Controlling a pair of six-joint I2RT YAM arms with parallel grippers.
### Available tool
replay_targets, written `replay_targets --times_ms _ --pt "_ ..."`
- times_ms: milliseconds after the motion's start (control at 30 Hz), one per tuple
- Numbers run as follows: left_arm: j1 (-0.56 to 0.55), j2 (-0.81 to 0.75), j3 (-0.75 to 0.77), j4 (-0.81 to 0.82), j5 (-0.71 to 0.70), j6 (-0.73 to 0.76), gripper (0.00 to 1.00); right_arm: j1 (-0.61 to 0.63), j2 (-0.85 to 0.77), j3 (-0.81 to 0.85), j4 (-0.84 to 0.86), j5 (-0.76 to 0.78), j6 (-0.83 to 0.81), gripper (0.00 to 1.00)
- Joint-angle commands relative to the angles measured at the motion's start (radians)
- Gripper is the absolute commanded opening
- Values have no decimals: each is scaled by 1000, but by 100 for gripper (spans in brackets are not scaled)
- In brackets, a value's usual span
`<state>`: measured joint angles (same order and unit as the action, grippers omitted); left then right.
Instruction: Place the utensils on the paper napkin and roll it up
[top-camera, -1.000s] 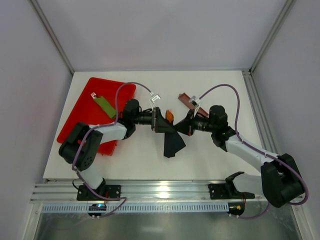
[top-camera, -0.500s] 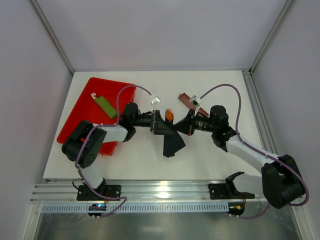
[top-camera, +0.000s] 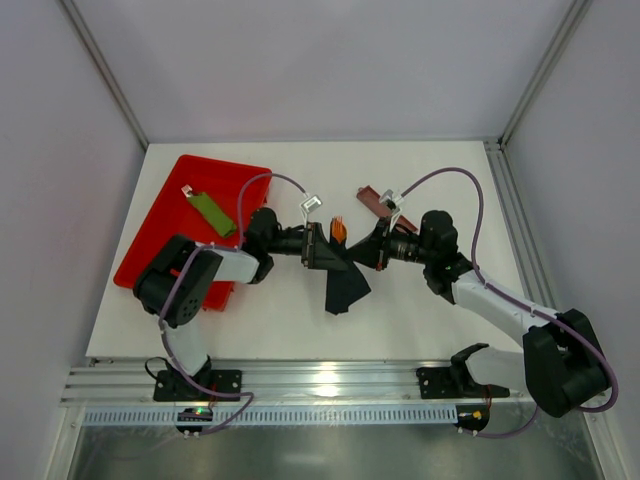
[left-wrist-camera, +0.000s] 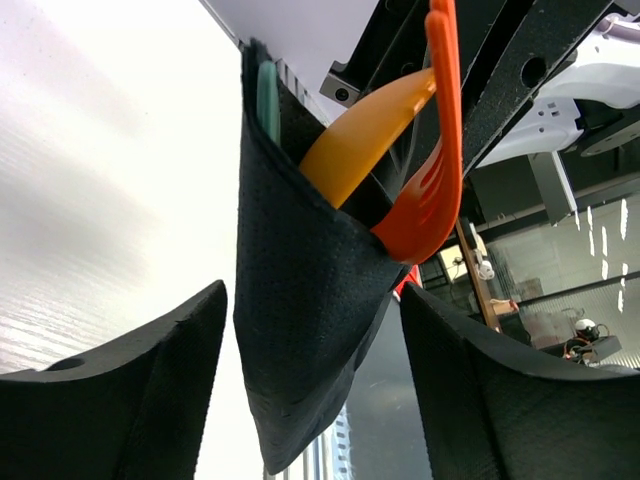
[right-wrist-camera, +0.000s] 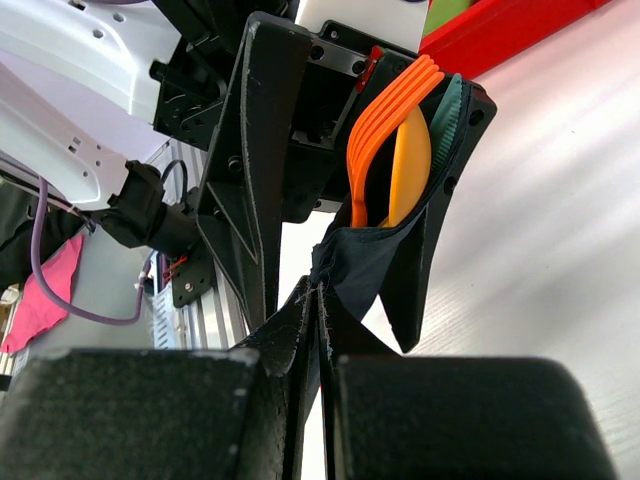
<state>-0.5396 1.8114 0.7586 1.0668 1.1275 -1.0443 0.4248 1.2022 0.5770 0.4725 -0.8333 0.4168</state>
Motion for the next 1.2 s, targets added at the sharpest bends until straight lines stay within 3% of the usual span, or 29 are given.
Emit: replay_targets --times_ms 0,100,467,633,667,767,867,1033,1167 --pt "4 3 13 87 25 -23 68 -3 -3 15 69 -15 -3 4" --pt "6 8 24 88 31 -37 61 -3 3 15 69 -13 -1 4" --pt "4 45 47 162 31 -115 19 -3 11 43 31 9 10 5" --pt "4 49 59 99 3 -89 3 -4 -47 93 -167 124 -26 25" --pt "6 48 64 75 -15 -60 0 -4 -62 99 -205 144 -47 36" --pt "7 32 87 -66 -52 -2 0 -4 -116 127 -336 233 -81 46" --pt "6 6 119 -250 -107 108 0 -4 -161 165 -496 316 -88 48" --pt "7 -32 162 -445 -224 213 0 5 -222 198 -571 358 -63 44" --pt "9 -49 166 -456 -305 204 0 54 -224 190 -569 391 -46 38"
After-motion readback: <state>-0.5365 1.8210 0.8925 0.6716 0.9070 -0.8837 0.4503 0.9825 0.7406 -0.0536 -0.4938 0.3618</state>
